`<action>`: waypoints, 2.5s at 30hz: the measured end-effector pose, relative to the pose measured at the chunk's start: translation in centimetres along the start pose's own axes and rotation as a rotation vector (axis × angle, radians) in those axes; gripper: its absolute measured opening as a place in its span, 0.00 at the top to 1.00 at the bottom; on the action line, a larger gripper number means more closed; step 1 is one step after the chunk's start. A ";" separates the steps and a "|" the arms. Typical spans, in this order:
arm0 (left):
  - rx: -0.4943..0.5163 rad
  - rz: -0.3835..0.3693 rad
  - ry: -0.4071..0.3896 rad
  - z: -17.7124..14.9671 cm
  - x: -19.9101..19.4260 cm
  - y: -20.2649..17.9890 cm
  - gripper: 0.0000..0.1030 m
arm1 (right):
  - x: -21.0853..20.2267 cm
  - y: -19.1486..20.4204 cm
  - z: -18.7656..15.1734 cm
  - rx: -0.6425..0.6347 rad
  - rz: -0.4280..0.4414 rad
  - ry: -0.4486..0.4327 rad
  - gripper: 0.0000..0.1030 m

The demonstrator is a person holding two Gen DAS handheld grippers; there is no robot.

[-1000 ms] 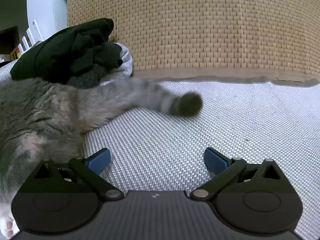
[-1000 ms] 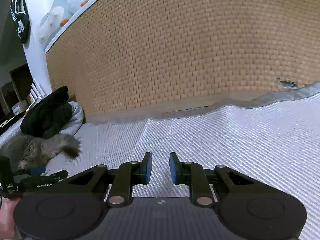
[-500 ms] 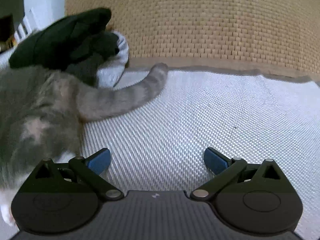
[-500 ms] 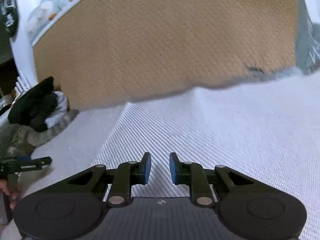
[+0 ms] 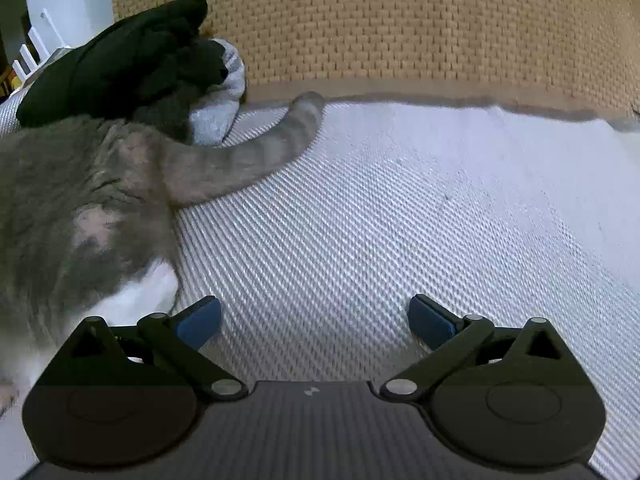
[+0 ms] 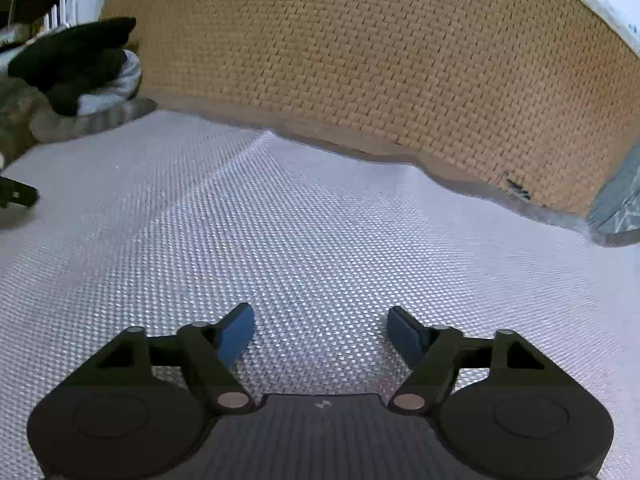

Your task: Fold clothes

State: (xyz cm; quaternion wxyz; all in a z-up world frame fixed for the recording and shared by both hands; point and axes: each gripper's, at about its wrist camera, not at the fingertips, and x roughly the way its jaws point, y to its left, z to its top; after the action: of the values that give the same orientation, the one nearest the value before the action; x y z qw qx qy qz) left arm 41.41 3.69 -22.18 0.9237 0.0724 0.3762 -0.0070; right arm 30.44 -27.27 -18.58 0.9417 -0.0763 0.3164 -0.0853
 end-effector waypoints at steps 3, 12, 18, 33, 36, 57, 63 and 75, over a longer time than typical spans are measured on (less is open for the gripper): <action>0.041 0.021 0.011 -0.1 -0.3 -0.5 0.00 | -0.2 0.4 -0.2 -0.021 -0.030 -0.008 0.17; 0.308 0.090 -0.023 -0.8 -1.6 -3.2 0.00 | -0.9 3.3 -0.7 -0.181 -0.142 -0.058 0.17; 0.487 0.133 -0.045 -1.2 -2.5 -5.0 0.00 | -0.6 3.6 -0.7 -0.228 -0.173 -0.067 0.17; 0.638 0.088 -0.037 -2.1 -4.9 -6.6 0.00 | -1.2 3.2 -0.1 -0.214 -0.146 -0.013 0.16; 0.623 0.069 -0.008 -2.2 -5.4 -7.0 0.00 | -1.7 2.3 0.0 -0.142 -0.111 0.021 0.15; 0.810 -0.171 0.250 -3.7 -10.0 -7.9 0.00 | -7.1 8.3 2.5 -0.742 0.233 0.354 0.11; 0.941 -0.260 0.247 -5.1 -12.0 -8.8 0.00 | -9.2 10.4 2.8 -0.910 0.252 0.298 0.11; 0.966 -0.318 0.247 -5.5 -13.6 -10.2 0.00 | -11.5 11.6 1.6 -0.985 0.301 0.349 0.11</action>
State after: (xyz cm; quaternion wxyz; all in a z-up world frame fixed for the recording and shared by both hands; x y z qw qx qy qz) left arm 27.15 -6.18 -17.96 0.7213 0.4323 0.4427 -0.3114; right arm 23.69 -13.39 -12.94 0.7298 -0.4470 0.4781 0.1973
